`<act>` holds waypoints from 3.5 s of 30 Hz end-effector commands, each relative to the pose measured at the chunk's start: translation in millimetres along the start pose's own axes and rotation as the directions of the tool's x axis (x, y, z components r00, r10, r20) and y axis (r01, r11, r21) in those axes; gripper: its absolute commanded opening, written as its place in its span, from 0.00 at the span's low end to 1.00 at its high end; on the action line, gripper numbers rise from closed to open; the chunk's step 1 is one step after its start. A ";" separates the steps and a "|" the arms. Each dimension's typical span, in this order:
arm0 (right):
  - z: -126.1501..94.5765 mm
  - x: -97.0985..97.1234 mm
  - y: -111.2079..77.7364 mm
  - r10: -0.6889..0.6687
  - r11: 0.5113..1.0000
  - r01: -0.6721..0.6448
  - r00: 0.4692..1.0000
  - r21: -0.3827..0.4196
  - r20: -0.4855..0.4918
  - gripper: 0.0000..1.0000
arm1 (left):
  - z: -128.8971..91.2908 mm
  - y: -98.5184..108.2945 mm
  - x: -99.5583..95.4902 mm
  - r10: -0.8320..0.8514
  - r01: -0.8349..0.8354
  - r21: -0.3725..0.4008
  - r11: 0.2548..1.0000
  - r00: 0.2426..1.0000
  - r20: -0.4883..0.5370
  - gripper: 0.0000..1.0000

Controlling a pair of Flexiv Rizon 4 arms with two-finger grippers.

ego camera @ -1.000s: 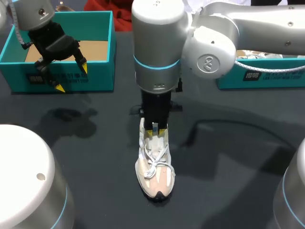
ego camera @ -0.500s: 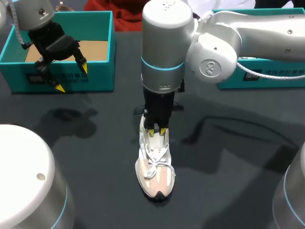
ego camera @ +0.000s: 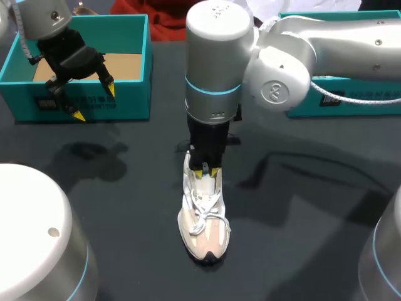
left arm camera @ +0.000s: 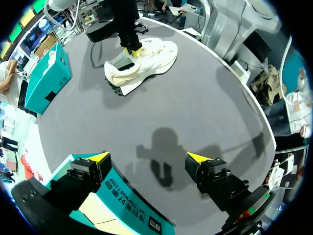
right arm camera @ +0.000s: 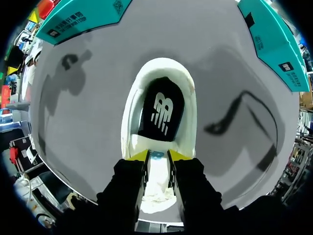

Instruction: Take the shoe out of the shoebox, open the shoe tongue, remove and reinsert the insole, then place the shoe into the shoebox

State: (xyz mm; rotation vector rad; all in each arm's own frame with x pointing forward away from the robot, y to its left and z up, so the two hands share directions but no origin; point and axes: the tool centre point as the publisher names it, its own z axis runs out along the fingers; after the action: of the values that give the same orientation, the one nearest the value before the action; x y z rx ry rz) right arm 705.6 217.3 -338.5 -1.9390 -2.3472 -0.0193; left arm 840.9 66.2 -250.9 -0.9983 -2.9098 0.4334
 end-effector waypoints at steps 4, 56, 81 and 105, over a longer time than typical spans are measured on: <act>-39.8 -1.4 -10.3 -0.061 0.997 0.062 0.998 -0.048 0.020 0.26 | 0.2 0.2 0.0 0.001 -0.001 -0.003 1.000 1.000 -0.001 1.00; -82.1 -13.8 45.9 -0.973 0.215 0.971 0.204 0.103 0.113 1.00 | 0.2 0.2 0.0 0.001 -0.001 -0.003 1.000 1.000 -0.001 1.00; -6.7 -28.6 93.3 -0.988 0.132 0.988 0.124 0.080 0.097 1.00 | 0.2 0.2 0.0 0.001 -0.001 -0.003 1.000 1.000 -0.001 1.00; 31.7 -23.6 94.4 -0.984 0.170 0.985 0.168 0.029 0.053 0.67 | 0.2 0.2 0.0 0.001 -0.001 -0.003 1.000 1.000 -0.001 1.00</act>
State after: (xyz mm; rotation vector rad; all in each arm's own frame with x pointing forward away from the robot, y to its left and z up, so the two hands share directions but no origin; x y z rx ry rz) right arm 802.1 214.3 -372.7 0.0305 -3.1272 -0.0607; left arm 840.9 66.1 -250.9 -0.9984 -2.9098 0.4334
